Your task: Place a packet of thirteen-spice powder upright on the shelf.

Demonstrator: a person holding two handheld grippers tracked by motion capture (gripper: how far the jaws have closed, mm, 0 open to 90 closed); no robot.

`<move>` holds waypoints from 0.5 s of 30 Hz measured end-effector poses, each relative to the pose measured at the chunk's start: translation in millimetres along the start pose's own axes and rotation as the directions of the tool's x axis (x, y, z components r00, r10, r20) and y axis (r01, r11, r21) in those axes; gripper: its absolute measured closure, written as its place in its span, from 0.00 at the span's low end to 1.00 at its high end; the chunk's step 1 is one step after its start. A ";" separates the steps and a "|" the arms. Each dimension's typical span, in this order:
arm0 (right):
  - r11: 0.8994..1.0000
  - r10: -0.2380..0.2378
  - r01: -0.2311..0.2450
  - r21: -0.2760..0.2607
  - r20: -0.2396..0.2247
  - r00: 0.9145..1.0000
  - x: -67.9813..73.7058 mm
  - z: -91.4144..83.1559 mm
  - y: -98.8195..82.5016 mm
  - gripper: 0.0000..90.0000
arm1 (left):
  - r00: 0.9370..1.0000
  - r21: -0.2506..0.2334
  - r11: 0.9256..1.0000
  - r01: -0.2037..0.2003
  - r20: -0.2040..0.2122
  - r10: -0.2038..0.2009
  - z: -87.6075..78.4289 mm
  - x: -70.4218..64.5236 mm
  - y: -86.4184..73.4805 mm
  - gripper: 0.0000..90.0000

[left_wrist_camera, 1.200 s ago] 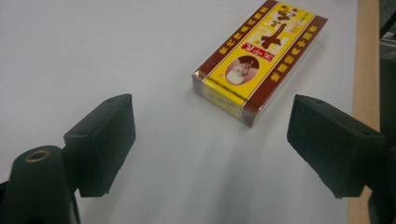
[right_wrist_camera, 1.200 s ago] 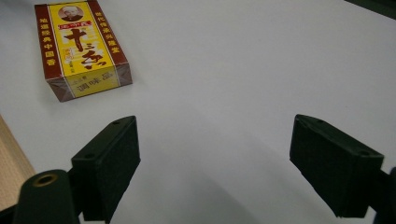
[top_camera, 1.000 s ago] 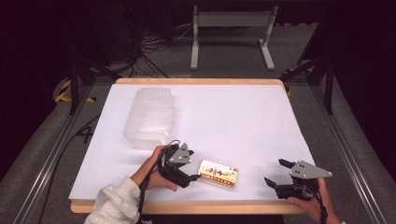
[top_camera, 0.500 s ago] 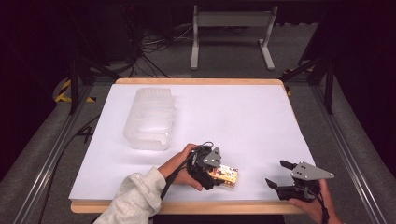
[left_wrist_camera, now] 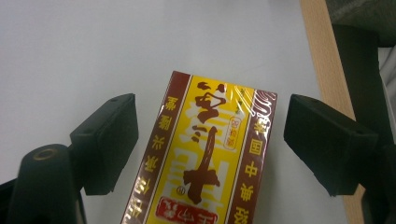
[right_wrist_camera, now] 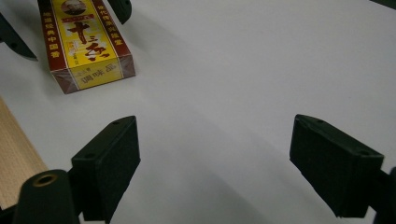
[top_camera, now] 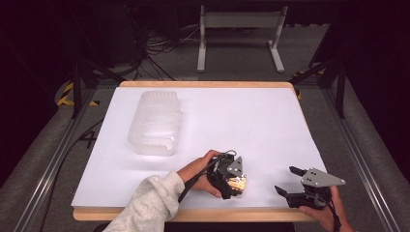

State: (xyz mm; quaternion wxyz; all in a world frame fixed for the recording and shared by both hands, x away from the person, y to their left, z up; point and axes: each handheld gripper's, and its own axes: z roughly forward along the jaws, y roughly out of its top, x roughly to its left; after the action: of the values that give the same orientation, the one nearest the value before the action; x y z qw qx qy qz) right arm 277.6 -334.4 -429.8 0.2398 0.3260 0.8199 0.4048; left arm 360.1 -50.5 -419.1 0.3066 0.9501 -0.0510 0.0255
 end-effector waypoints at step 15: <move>1.000 0.001 -0.001 0.002 -0.002 1.000 -0.3 0.1 -0.3 0.18 | 0.999 0.050 0.998 -0.049 0.014 0.048 11.0 1.6 4.1 0.29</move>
State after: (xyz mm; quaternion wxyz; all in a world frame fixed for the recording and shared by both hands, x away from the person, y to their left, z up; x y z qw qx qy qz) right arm 277.7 -334.7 -430.1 0.2386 0.3262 0.8203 0.4046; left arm 361.4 -60.4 -425.5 0.2817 0.9561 -0.0753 0.0279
